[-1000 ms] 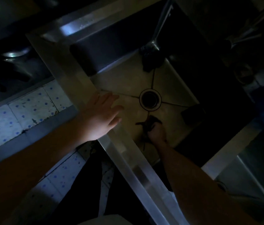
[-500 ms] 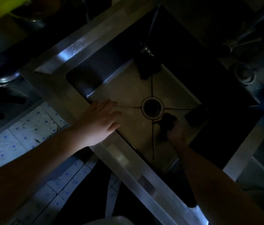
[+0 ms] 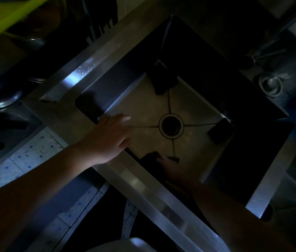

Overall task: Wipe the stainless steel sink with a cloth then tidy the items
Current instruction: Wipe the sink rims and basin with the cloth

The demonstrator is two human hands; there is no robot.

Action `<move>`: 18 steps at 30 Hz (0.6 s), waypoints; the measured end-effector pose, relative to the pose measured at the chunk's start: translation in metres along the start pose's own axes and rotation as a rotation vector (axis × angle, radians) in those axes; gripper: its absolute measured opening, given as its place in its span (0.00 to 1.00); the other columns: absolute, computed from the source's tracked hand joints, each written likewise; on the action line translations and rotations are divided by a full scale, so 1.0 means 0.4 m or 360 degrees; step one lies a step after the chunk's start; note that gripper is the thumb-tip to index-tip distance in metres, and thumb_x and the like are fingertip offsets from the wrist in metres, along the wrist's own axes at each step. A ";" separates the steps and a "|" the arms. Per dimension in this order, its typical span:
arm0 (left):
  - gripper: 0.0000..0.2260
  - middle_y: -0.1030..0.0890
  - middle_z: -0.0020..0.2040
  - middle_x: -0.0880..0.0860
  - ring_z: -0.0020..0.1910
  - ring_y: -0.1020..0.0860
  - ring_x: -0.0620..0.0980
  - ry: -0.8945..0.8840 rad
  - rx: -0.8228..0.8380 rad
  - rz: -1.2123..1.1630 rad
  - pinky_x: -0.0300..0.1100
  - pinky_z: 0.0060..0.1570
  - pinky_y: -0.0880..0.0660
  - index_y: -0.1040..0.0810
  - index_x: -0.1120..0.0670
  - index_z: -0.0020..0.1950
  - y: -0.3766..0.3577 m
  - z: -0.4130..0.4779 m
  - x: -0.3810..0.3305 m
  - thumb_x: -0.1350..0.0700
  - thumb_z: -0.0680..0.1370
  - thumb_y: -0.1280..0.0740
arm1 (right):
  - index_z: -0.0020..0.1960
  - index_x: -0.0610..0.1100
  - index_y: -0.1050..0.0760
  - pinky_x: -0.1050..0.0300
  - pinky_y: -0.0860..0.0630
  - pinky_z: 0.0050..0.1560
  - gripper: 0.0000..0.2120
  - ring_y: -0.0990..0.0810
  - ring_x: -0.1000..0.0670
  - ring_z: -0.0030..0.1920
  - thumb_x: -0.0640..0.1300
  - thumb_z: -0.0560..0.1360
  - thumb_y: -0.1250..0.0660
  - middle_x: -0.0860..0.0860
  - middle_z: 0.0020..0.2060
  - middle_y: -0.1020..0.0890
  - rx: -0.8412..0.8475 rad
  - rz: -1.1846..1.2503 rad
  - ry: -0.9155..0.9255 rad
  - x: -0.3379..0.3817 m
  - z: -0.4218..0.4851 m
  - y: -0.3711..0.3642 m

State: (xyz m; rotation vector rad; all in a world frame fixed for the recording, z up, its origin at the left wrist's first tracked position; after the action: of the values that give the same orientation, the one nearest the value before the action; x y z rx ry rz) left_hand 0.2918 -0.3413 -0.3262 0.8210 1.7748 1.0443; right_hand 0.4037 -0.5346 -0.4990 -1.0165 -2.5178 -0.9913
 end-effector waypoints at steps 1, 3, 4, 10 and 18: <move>0.16 0.35 0.71 0.56 0.71 0.38 0.56 0.0000 0.0024 -0.0006 0.56 0.67 0.38 0.28 0.51 0.63 0.004 0.001 0.005 0.48 0.78 0.41 | 0.71 0.45 0.35 0.51 0.28 0.65 0.21 0.27 0.43 0.65 0.40 0.79 0.41 0.44 0.69 0.32 0.0027 -0.0059 0.0014 -0.006 0.003 0.006; 0.16 0.35 0.71 0.56 0.71 0.37 0.56 -0.0003 0.0040 -0.0003 0.55 0.66 0.37 0.28 0.51 0.64 0.011 0.001 0.016 0.48 0.78 0.40 | 0.72 0.46 0.35 0.49 0.26 0.63 0.25 0.26 0.42 0.64 0.37 0.76 0.37 0.44 0.70 0.33 0.0023 -0.0116 -0.0042 -0.039 0.007 0.035; 0.16 0.34 0.70 0.57 0.70 0.36 0.57 0.0000 0.0020 -0.0009 0.55 0.65 0.37 0.27 0.51 0.64 0.016 0.000 0.022 0.49 0.78 0.39 | 0.71 0.46 0.34 0.50 0.26 0.63 0.25 0.26 0.42 0.64 0.36 0.75 0.36 0.44 0.69 0.33 -0.0036 -0.0125 -0.0071 -0.056 0.008 0.058; 0.13 0.28 0.65 0.60 0.64 0.30 0.61 0.0006 -0.0017 0.0060 0.57 0.59 0.32 0.24 0.55 0.59 0.051 -0.001 0.063 0.52 0.76 0.35 | 0.66 0.37 0.29 0.50 0.31 0.63 0.18 0.25 0.38 0.61 0.36 0.76 0.38 0.38 0.62 0.25 -0.0861 0.0329 -0.0769 -0.162 -0.007 0.183; 0.20 0.34 0.70 0.60 0.68 0.34 0.61 0.0099 -0.0112 0.0153 0.58 0.65 0.37 0.29 0.54 0.67 0.086 0.000 0.128 0.50 0.76 0.38 | 0.63 0.37 0.27 0.56 0.30 0.61 0.16 0.25 0.42 0.62 0.34 0.75 0.37 0.40 0.62 0.24 -0.0539 0.0488 -0.0551 -0.044 0.049 0.085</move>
State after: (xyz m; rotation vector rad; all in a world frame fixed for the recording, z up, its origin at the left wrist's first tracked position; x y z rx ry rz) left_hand 0.2756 -0.2832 -0.3137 0.8452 1.7547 1.2000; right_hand 0.4404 -0.5126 -0.5045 -1.7488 -2.3793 -1.2598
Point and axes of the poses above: each hand's wrist, its own z-axis towards the middle knuckle, its own y-axis out of the back of the hand, x = y × z, the point moved 6 cm from there along z, towards the middle knuckle
